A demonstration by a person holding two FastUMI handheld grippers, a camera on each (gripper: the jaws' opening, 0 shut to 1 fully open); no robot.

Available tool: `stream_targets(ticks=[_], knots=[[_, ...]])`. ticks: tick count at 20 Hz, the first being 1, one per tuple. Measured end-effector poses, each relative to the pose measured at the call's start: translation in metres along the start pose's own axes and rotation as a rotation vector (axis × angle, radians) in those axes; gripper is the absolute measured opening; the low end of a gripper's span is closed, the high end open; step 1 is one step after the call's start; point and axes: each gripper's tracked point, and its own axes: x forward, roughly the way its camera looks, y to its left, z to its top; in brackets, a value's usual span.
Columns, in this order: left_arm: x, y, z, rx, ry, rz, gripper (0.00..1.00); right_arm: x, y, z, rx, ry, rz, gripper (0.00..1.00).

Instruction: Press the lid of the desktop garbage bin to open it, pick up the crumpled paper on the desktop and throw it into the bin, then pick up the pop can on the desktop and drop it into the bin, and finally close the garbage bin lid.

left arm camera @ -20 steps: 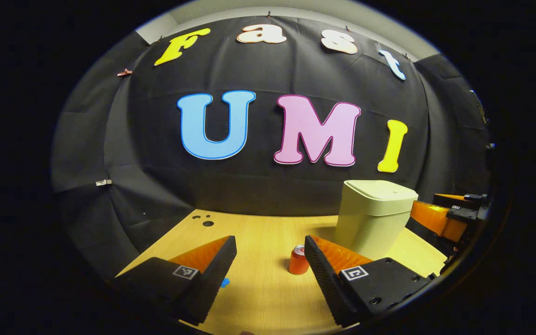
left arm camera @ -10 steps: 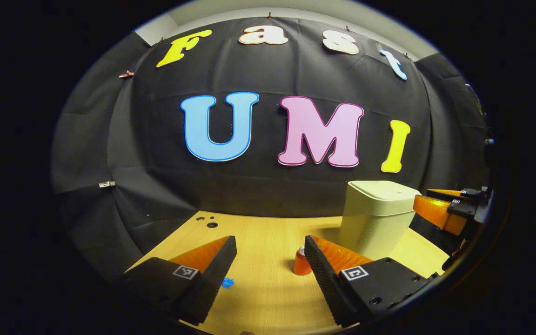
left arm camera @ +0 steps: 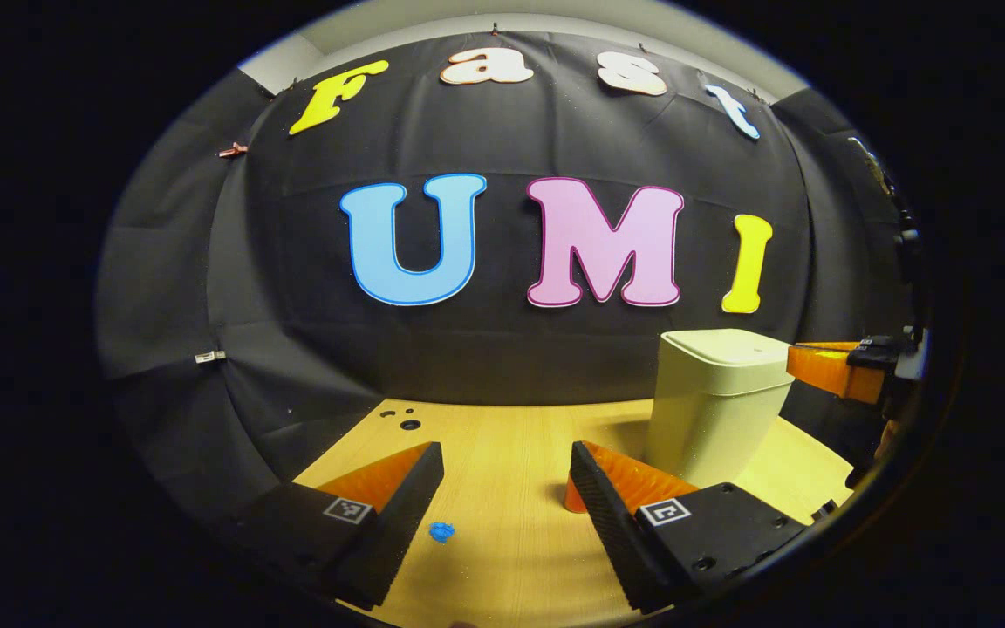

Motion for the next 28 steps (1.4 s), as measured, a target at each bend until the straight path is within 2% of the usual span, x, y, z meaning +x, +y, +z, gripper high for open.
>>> stream_targets(ticks=[2, 8, 17, 22, 28], knots=[[0.000, 0.001, -0.001, -0.004, 0.003, 0.008, 0.95, 0.002, 0.001, 0.003, 0.024, 0.008, 0.033, 0.05], [0.001, 0.008, -0.002, 0.004, 0.005, 0.046, 0.95, 0.020, -0.017, 0.016, -0.018, 0.042, 0.046, 0.05], [-0.002, 0.017, -0.011, 0.001, 0.035, 0.102, 0.95, 0.075, -0.063, 0.039, -0.040, 0.022, -0.021, 0.05], [-0.006, 0.029, -0.019, 0.024, 0.071, 0.157, 0.95, 0.105, -0.097, 0.021, -0.040, 0.073, -0.080, 0.05], [-0.007, 0.031, -0.021, 0.022, 0.113, 0.187, 0.96, 0.129, -0.115, -0.002, 0.000, 0.128, -0.110, 0.05]])
